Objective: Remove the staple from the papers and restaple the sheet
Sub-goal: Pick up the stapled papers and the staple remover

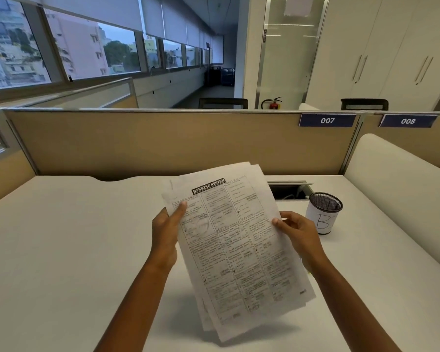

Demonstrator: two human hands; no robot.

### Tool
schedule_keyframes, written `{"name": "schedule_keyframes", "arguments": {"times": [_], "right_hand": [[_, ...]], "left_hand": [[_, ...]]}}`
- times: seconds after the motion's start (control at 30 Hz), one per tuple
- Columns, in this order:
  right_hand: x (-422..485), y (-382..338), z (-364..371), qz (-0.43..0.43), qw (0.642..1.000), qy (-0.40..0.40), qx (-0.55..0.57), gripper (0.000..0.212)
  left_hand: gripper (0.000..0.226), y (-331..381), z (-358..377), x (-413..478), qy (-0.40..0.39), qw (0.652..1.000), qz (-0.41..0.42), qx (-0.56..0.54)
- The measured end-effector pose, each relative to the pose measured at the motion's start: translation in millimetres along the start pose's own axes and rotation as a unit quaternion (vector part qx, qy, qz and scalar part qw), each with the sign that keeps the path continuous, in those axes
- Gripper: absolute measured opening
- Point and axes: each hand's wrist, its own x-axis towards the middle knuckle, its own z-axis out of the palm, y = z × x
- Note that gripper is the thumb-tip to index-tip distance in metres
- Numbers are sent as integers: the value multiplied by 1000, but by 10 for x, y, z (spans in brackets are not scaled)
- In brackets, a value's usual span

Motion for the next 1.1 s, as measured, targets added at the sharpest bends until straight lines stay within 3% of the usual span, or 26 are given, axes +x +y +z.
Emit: {"name": "schedule_keyframes", "arguments": {"times": [0.2,0.33,0.43,0.53,0.57,0.63,0.73,0.77,0.83,0.87,0.93,1.0,1.1], "right_hand": [[-50,-7,5,-33,999,4,34,11],[-83,-68,23,-146,985,80,44,17],[-129,-146,46,-307,932,188,-43,6],[-204,-123,42,-450,866,178,-129,19],[-223,-96,44,-469,855,160,-152,17],[-252,5,65,-480,842,136,-204,9],[-302,131,97,-470,834,99,-272,23],[-312,173,103,-469,828,84,-294,26],[-318,262,97,-460,813,67,-351,7],[-311,332,90,-432,817,62,-378,10],[-289,504,48,-324,861,33,-390,28],[-244,689,-7,-194,906,32,-375,31],[-170,938,-98,-32,914,26,-404,36]], "left_hand": [[13,112,42,91,67,997,-14,-29],[15,185,92,131,65,997,-32,-10],[55,325,63,231,19,990,-130,-52],[82,453,-51,300,-62,962,-212,-159],[77,478,-71,288,-78,959,-214,-171],[43,473,-71,249,-66,968,-196,-144],[9,337,-63,203,37,981,-158,-104],[8,275,-67,194,65,980,-155,-104],[20,145,-62,151,99,977,-156,-108],[25,75,-53,123,111,975,-154,-111],[31,-89,-42,72,138,971,-155,-116],[32,-258,-40,10,167,965,-162,-121],[31,-488,-29,-90,202,958,-162,-123]]}}
